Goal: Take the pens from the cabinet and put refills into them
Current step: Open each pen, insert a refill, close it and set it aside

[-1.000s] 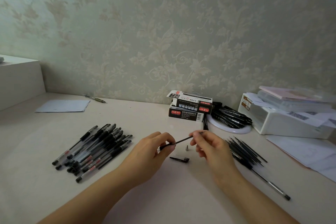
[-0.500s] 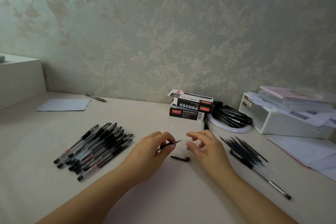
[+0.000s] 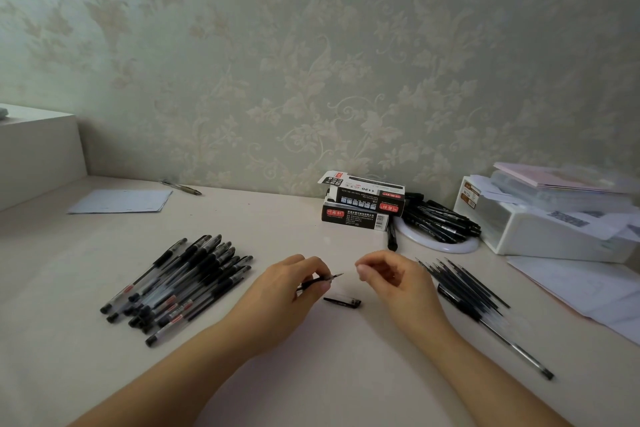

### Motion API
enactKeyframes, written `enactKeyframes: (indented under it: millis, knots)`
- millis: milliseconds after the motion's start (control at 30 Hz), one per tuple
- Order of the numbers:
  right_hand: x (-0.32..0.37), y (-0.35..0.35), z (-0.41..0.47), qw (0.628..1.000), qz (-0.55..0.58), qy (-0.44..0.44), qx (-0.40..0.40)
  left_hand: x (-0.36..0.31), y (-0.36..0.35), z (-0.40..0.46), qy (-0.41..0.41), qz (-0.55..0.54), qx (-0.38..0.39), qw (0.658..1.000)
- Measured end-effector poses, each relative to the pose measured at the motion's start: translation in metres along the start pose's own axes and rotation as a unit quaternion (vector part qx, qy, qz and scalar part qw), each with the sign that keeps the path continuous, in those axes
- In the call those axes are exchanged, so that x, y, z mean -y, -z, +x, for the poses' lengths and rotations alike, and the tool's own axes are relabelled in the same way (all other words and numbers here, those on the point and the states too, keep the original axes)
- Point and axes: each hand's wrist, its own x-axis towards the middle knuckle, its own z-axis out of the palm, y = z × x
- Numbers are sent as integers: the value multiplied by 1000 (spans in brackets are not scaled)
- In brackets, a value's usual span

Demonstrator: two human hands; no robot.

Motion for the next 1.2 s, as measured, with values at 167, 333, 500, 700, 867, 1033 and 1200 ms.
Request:
enactKeyframes:
  millis: [167,333,500,700,867,1033,1200]
  knots:
    - [10,-3,-5,994,102,-3,47,1,-1,0,-5,4,2,1000]
    - [13,-7,-7,992,57,17,107,-2,-2,1,-16,-4,7,1000]
    - [14,-6,-8,992,57,20,111,-5,-1,0,-23,-12,8,1000]
    - [11,-7,-8,994,44,9,103,-7,-1,1,-33,0,8,999]
    - [9,-9,-9,995,-19,1,98,-9,-1,1,-46,8,5,999]
    - [11,-8,-8,995,1,14,96,-8,1,1,-36,11,-13,999]
    - [9,-8,-8,993,-11,17,113,-8,0,1,-36,8,-6,999]
